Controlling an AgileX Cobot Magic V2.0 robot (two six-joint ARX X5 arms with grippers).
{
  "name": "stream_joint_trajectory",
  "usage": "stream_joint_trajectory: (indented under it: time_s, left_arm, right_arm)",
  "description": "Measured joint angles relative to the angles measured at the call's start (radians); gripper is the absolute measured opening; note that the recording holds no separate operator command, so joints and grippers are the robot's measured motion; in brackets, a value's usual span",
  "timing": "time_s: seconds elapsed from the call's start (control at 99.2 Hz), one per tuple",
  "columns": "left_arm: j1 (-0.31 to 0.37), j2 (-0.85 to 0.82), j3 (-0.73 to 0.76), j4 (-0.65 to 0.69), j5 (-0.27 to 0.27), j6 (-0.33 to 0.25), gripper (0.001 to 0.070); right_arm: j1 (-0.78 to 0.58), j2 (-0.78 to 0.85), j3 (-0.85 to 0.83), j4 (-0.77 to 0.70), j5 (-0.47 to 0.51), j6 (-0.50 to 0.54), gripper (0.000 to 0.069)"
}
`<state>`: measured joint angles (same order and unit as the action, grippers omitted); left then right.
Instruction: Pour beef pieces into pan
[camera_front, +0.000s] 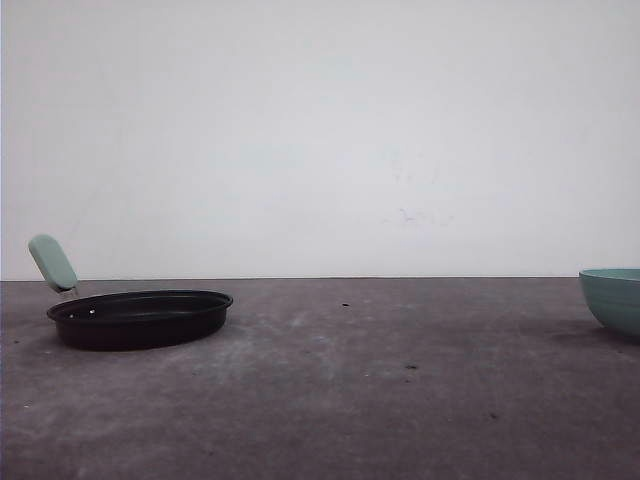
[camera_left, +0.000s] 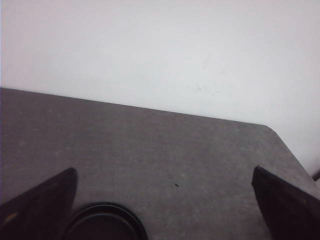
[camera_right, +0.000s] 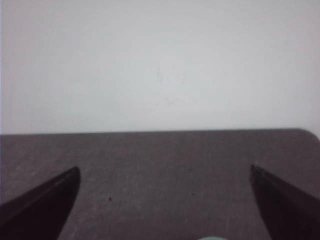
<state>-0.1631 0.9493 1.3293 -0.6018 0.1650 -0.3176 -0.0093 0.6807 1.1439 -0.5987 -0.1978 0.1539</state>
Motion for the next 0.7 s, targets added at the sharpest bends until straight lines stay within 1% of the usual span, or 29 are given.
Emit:
stream_joint_trajectory:
  time_s: [0.05,0.131,0.262,0.333,0.424,0.514,0.565,0.605,0.696]
  left_arm:
    - [0.002,0.007,0.000,0.001,-0.009,-0.015,0.0695]
    - [0.015,0.038,0.000,0.008,-0.009,-0.021,0.0694]
    - [0.071,0.133,-0.026,0.008,-0.003,-0.033,0.0694]
    - [0.104,0.203,-0.060,0.020,0.013,-0.053,0.0694]
    - [0.136,0.303,-0.098,0.034,0.048,-0.099,0.0694]
    - [0.155,0.403,-0.105,0.031,0.058,-0.129,0.0693]
    - [0.164,0.456,-0.105,0.032,0.075,-0.132,0.0687]
    - [0.169,0.503,-0.105,0.034,0.088,-0.132,0.0668]
    - [0.169,0.598,-0.105,0.039,0.094,-0.131,0.0641]
  right_arm:
    - [0.000,0.007,0.000,-0.023,0.000,0.001,0.0683]
    - [0.000,0.022,0.000,-0.076,-0.008,0.011,0.0683]
    - [0.000,0.068,0.000,-0.199,-0.041,0.028,0.0683]
    - [0.000,0.099,0.000,-0.268,-0.066,0.032,0.0683]
    - [0.000,0.136,0.000,-0.337,-0.085,0.033,0.0683]
    - [0.000,0.138,0.000,-0.355,-0.088,0.033,0.0683]
    - [0.000,0.132,0.000,-0.354,-0.088,0.030,0.0683]
    - [0.000,0.127,0.000,-0.354,-0.088,0.029,0.0683]
    - [0.000,0.125,0.000,-0.355,-0.088,0.026,0.0683]
